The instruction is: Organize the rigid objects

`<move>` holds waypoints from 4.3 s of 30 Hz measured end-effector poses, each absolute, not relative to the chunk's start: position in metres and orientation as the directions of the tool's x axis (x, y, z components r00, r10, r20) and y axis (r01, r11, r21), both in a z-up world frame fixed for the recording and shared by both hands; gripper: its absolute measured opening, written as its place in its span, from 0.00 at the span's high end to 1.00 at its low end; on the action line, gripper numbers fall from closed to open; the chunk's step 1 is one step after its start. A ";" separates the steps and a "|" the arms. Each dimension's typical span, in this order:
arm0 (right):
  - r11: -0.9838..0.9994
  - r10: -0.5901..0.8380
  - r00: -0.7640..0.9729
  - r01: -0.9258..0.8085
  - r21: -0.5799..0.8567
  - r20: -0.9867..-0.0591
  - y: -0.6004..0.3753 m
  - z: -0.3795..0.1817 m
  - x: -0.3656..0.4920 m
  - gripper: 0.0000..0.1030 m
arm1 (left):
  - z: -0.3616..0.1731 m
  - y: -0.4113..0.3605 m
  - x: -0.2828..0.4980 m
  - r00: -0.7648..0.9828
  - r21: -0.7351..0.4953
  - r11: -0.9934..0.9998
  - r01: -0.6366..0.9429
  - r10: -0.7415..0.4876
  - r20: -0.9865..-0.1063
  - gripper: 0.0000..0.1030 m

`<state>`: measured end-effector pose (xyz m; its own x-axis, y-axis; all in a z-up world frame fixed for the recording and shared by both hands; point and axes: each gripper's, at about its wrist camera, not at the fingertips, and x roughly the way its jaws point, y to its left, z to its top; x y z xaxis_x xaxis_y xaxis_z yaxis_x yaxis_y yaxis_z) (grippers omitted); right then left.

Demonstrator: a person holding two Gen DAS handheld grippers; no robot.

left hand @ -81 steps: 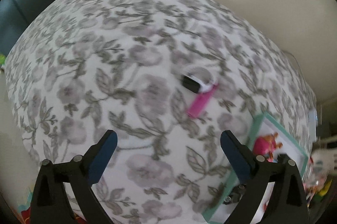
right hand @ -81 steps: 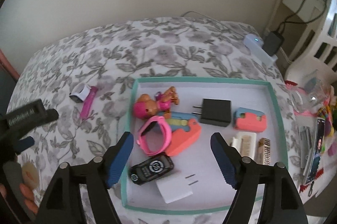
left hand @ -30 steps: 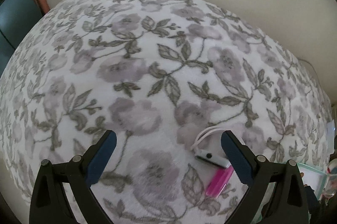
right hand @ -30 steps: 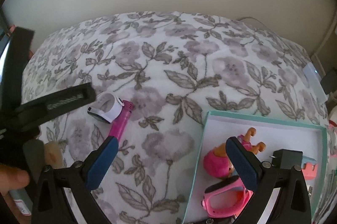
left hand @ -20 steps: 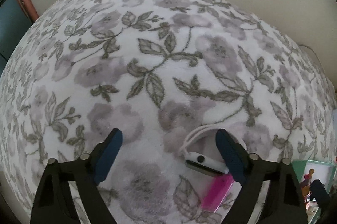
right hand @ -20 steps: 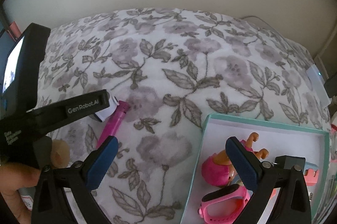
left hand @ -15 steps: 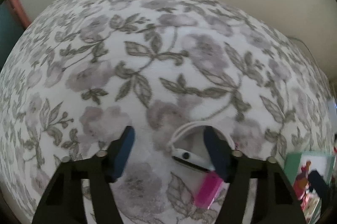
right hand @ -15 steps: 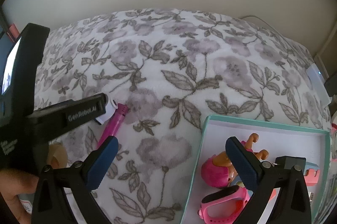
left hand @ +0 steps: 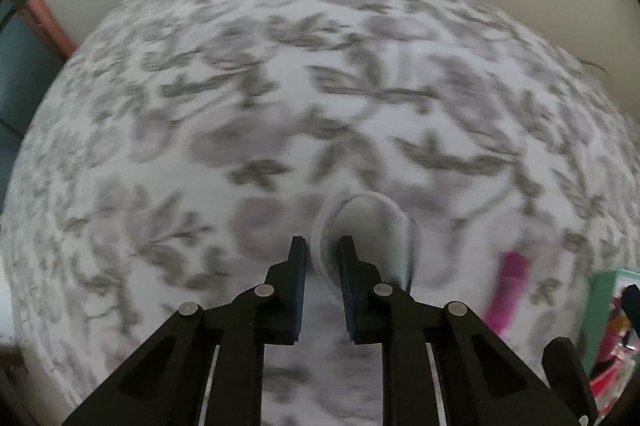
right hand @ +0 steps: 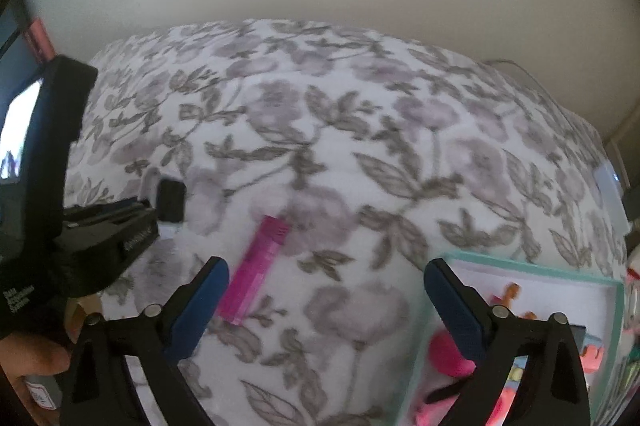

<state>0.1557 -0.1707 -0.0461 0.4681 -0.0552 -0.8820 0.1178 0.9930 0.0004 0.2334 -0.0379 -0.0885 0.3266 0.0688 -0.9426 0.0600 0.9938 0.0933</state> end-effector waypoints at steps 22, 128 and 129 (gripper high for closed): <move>0.993 0.006 0.391 0.104 0.050 -0.921 -0.152 -0.084 0.169 0.80 | -0.087 -0.022 0.235 0.348 0.044 0.999 0.024 0.033 -0.937 0.91; 0.871 -0.182 0.325 0.490 0.001 -0.928 -0.286 -0.032 -0.056 0.00 | -0.036 -0.113 0.036 0.284 0.082 0.978 0.191 0.025 -0.959 0.05; 0.871 -0.184 0.326 0.491 0.000 -0.927 -0.286 -0.032 -0.057 0.00 | -0.036 -0.111 0.036 0.284 0.084 0.978 0.191 0.027 -0.959 0.05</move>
